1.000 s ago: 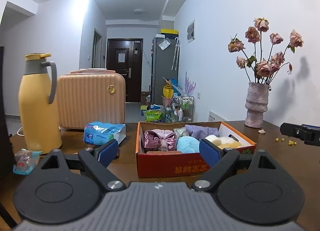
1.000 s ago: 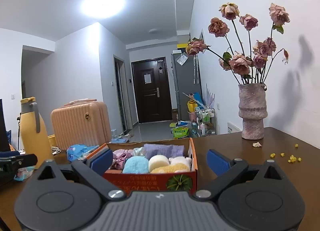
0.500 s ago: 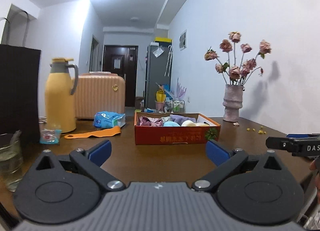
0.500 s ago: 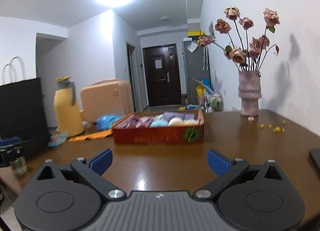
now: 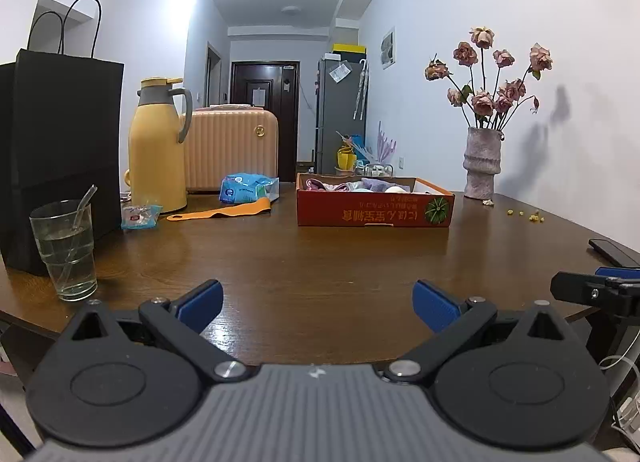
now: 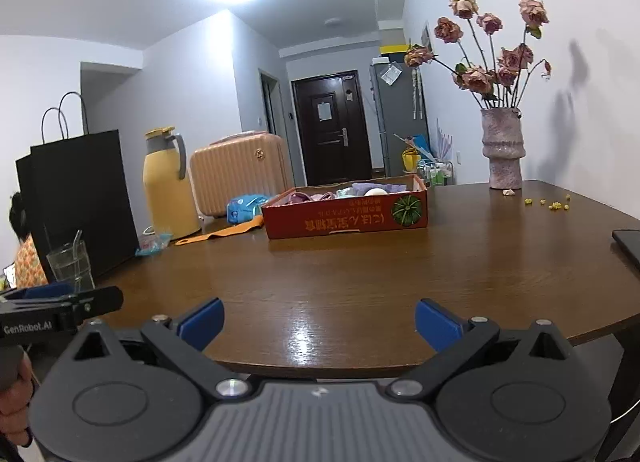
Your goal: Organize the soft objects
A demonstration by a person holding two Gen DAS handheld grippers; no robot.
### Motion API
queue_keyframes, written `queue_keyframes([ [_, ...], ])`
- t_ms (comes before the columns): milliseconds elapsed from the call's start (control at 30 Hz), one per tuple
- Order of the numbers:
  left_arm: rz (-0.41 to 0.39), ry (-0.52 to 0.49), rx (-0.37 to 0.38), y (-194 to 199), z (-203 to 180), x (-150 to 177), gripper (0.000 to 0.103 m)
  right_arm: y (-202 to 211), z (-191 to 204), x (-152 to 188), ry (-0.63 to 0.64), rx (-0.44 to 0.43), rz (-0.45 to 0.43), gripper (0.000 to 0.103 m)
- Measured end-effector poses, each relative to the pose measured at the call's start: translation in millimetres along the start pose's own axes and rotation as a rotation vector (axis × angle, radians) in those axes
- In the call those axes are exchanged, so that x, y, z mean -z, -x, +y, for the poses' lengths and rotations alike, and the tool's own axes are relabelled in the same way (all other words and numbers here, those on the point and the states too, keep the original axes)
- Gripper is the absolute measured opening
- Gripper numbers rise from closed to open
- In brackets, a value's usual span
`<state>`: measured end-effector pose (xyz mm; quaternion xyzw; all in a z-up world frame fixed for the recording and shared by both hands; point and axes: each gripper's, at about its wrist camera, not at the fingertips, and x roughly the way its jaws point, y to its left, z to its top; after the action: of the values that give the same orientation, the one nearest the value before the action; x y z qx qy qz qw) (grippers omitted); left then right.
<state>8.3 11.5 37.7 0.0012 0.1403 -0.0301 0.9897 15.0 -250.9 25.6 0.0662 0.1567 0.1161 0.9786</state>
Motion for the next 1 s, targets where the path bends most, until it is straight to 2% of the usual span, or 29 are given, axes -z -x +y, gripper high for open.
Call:
queue_keyframes([
  [333,-0.024,-0.012,-0.002,2.9,-1.3,-2.2,0.103,-1.7,-0.2,-6.3,0.007,0.003,-0.009,0.102],
  [1000,-0.015,-0.011,0.001,2.1,-0.5,-2.4,0.103,-1.9,0.0,-2.6,-0.003,-0.001,-0.004,0.102],
])
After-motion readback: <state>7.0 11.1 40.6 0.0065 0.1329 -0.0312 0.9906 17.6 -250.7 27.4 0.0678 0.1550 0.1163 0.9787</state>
